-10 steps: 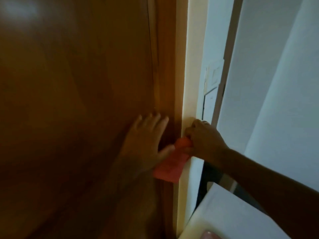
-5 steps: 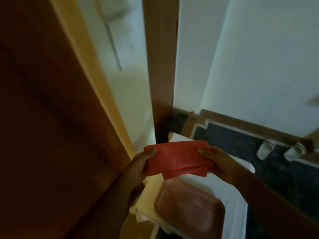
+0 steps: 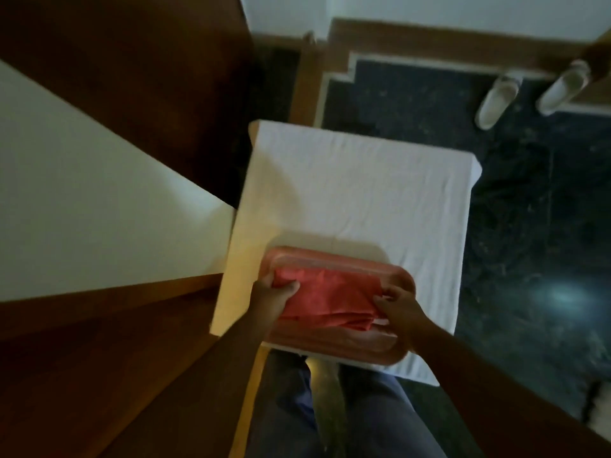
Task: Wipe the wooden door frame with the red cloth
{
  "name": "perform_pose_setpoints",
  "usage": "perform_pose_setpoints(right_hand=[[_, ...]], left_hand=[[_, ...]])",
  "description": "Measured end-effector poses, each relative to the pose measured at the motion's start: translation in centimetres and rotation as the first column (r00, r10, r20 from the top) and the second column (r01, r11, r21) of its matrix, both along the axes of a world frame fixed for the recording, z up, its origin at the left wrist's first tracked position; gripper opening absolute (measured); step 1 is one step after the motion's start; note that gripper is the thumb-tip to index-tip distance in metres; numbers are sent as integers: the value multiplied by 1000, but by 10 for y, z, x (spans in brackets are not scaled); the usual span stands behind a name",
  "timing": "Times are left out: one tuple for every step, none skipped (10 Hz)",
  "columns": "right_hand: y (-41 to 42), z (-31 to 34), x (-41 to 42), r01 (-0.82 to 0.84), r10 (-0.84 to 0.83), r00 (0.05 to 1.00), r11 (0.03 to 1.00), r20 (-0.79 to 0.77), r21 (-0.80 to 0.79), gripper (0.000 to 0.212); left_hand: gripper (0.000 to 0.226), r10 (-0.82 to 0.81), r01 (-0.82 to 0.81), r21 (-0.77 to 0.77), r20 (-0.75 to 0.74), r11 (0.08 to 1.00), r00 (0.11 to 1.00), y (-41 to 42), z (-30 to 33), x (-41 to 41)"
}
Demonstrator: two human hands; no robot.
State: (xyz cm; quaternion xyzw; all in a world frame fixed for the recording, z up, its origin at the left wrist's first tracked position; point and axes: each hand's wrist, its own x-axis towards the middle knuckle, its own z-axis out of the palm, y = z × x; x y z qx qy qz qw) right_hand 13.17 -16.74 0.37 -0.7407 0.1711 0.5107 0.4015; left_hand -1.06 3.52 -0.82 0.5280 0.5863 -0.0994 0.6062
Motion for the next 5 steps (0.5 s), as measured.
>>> perform_pose_setpoints(right_hand=[[-16, -65, -10, -21, 25, 999, 996, 41, -90, 14], [-26, -91, -21, -46, 60, 995, 986, 85, -162, 18], [-32, -87, -30, -141, 202, 954, 955, 222, -261, 27], [-19, -50, -29, -216, 294, 906, 939, 304, -266, 23], [5, 33, -19, -307, 384, 825, 921, 415, -242, 43]], left_hand=[[15, -130, 130, 6, -30, 991, 991, -5, -64, 8], [11, -209, 208, -13, -69, 978, 975, -10, -91, 5], [33, -321, 326, 6, -162, 945, 933, -7, -91, 0], [54, -461, 484, 100, -192, 869, 867, -1, -53, 13], [68, -656, 698, 285, -240, 657, 715, 8, 39, 45]])
